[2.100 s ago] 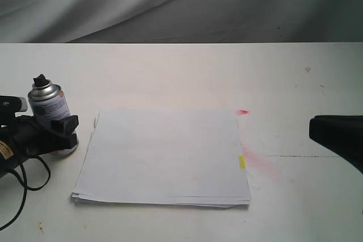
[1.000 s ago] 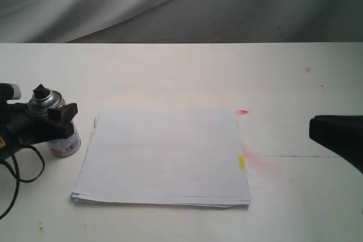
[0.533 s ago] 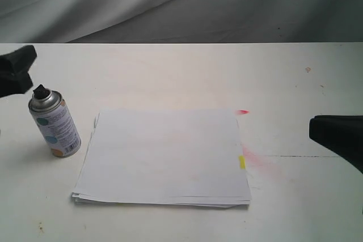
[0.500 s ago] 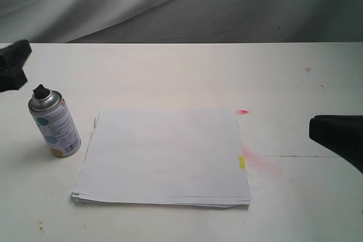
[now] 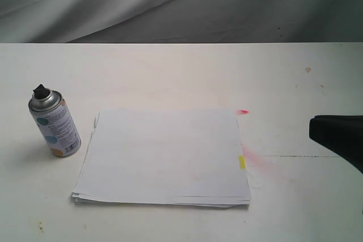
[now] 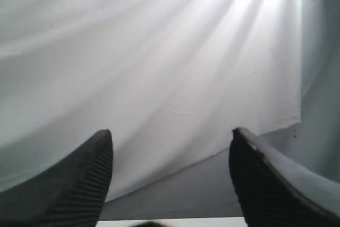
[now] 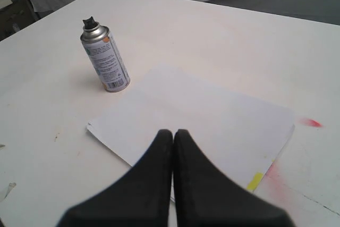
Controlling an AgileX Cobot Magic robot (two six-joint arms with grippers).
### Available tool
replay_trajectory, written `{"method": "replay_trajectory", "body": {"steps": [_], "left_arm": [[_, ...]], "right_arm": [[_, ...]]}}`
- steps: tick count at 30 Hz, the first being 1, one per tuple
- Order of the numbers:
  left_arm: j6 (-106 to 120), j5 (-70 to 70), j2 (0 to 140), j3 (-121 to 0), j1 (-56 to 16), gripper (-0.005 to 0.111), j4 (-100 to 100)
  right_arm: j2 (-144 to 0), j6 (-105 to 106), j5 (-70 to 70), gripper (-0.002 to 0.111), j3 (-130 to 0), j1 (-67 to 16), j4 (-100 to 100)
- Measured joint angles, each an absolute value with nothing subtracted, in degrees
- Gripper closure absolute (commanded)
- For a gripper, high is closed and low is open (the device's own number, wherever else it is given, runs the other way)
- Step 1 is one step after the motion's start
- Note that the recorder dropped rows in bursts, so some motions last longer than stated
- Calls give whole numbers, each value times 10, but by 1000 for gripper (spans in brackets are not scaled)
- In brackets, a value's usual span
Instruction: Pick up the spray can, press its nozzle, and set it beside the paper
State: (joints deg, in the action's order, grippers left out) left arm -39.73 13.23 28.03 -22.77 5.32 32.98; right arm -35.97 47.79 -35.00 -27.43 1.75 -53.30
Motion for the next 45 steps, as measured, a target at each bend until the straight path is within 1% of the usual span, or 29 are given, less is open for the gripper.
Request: {"method": "replay_trajectory", "body": {"steps": [7,8,15,19,22,25,39,45], "left_arm": [[-451,58,186,-228,53,104,339],[-460,51,179,-228,53,107,339],[-500,62,172,-174,53,107,340],[-516,174,171,-103,48,107,344],[-518,253,171,-60,39,107,386],[-521,283,171,-37,30,107,424],[-533,290,171,-24,21,107,445],[-533,293,171,-24,21,107,445]], "right_arm": [[-360,478,-350,108,-274,17,-533],[-360,478,-350,108,-274,17,-533],[-360,478,-350,108,-274,17,-533],[-360,478,-350,108,-274,17,-533],[-360,478,-350,108,-274,17,-533],[-360,478,-350,108,-274,17,-533],[-359,478,-350,108,-274,17,-531],[-337,478,-350,108,-274,17,-531]]}}
